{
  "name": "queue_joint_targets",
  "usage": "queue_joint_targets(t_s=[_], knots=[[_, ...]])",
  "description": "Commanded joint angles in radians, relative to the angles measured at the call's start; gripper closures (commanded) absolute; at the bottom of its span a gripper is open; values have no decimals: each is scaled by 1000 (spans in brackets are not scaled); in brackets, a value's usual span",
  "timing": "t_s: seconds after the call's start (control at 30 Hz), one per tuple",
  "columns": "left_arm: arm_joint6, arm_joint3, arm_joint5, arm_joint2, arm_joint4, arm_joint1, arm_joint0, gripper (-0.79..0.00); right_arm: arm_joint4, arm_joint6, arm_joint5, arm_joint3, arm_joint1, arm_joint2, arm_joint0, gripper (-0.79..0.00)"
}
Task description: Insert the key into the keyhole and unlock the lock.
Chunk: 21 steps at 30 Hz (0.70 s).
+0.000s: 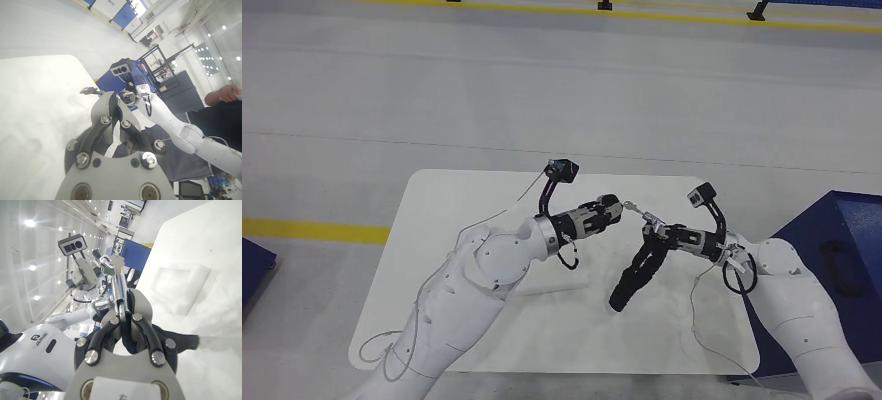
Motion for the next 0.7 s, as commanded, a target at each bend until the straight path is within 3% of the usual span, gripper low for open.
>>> queue_joint_targets(t_s=[0.0,0.17,0.3,0.4,0.5,0.67], knots=[[0,0,0,1,-3,0,0,-785,-1,-1,-1,0,0,0,0,0],[4,-4,0,-4,-34,-1,10,-785,5,-6,22,-6,-1,-4,-8,0],[-107,13,37,-80,-340,-4,11,-785,133,104,227,-21,-1,3,-15,0],[-174,48,25,-118,-382,2,-15,-785,223,241,385,14,-1,6,1,0],[-155,51,-17,-128,-328,6,-23,-785,236,273,501,19,-4,-29,14,0],[-155,51,-17,-128,-328,6,-23,-785,236,273,501,19,-4,-29,14,0]])
